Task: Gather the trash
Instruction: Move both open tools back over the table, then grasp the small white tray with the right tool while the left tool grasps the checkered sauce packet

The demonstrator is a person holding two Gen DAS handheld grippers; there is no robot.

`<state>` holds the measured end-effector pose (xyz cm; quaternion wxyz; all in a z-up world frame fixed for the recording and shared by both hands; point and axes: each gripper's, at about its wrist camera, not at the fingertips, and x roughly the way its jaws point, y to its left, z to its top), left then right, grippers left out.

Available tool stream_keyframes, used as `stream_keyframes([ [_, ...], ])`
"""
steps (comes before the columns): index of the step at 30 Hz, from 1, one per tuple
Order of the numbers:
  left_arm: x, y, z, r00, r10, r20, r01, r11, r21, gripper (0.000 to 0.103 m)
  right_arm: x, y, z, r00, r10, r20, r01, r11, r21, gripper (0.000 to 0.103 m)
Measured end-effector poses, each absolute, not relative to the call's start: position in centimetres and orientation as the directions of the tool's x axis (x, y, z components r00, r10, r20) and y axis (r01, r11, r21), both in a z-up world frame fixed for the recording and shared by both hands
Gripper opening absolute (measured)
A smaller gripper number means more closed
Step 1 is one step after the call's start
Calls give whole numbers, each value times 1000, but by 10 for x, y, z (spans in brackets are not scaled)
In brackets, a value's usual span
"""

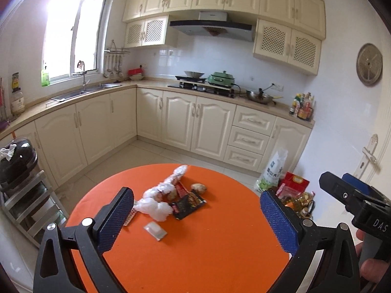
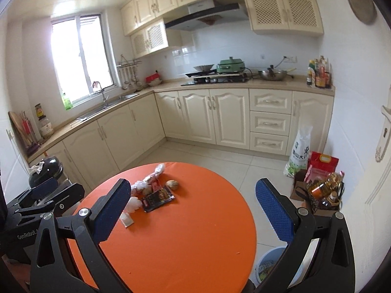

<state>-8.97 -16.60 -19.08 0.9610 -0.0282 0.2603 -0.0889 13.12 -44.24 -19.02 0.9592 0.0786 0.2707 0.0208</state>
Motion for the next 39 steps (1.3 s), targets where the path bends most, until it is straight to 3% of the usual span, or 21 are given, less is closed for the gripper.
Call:
stream_keyframes([
  [10, -180, -140, -197, 889, -49, -455, 5, 995, -96, 102, 126, -369, -173, 867, 165, -470, -128, 986, 108, 103],
  [17, -189, -135, -201, 877, 2, -481, -60, 993, -105, 102, 129, -339, -180, 846, 207, -491, -195, 978, 77, 103],
  [28, -112, -115, -200, 800, 49, -598, -151, 981, -123, 102, 180, -328, -238, 754, 205, -624, -207, 976, 71, 103],
  [39, -11, -115, -221, 704, 85, -705, -191, 979, -72, 102, 255, -279, -358, 538, 245, -806, -279, 955, 104, 103],
])
